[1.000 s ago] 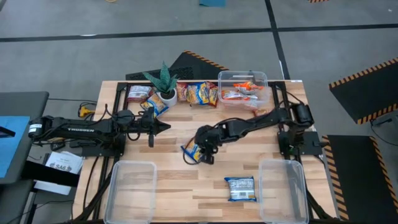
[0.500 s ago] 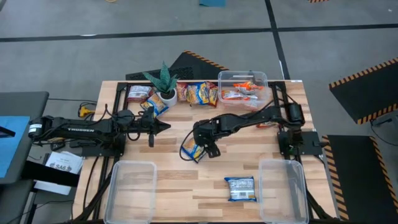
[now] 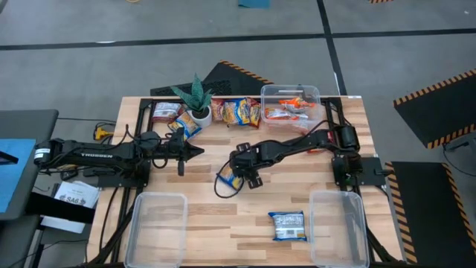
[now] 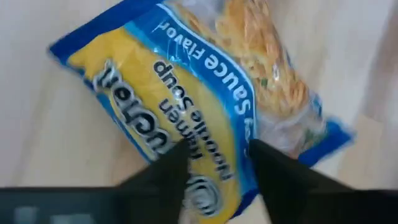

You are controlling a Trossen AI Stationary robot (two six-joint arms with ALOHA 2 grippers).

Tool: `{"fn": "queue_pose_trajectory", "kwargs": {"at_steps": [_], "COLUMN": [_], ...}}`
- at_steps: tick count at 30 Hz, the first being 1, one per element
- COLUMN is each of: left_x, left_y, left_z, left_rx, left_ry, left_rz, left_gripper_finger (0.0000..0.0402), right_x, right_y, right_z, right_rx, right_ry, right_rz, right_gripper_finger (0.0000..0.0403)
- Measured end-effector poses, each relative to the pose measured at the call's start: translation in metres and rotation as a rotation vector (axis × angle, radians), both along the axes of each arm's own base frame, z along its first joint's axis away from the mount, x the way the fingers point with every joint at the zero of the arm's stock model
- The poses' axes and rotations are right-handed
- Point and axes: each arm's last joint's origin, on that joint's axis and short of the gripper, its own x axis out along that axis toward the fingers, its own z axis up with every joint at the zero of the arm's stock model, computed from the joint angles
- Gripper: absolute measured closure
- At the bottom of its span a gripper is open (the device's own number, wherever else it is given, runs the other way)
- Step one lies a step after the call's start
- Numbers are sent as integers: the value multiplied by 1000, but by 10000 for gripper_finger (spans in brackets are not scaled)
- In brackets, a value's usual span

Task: Sort Maruchan noodles
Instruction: Put the blue noodle pack into the bottom right transparent bin

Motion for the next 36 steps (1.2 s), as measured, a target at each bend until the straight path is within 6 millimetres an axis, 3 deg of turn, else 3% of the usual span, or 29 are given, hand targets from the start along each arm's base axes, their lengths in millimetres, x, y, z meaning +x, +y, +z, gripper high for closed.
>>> {"fn": "queue_pose_trajectory", "kwargs": {"at_steps": [3,5,11,23,29,36], "left_x": [0,0,-1,-21,-25,-24], "left_y": [0,0,0,-4,-4,-4], "left_z": [0,0,2,15,17,16], "left_rx": [0,0,1,20,11,2], "left_ry": [-2,-4,-17,-69,-87,-76], "left_rz": [0,0,-8,-9,-9,-6], "left_gripper_finger": [401,401,401,401,401,401], "right_x": [-3,-4,-9,-37,-78,-150], "right_y": [0,-1,-1,12,37,76], "right_z": [-1,-2,8,92,139,185], "right_rx": [-4,3,29,95,171,419], "right_ry": [28,42,30,-198,-246,-220], "right_rz": [-29,-55,-107,-159,-177,-296], "right_gripper_finger": [348,383,396,396,396,396]}}
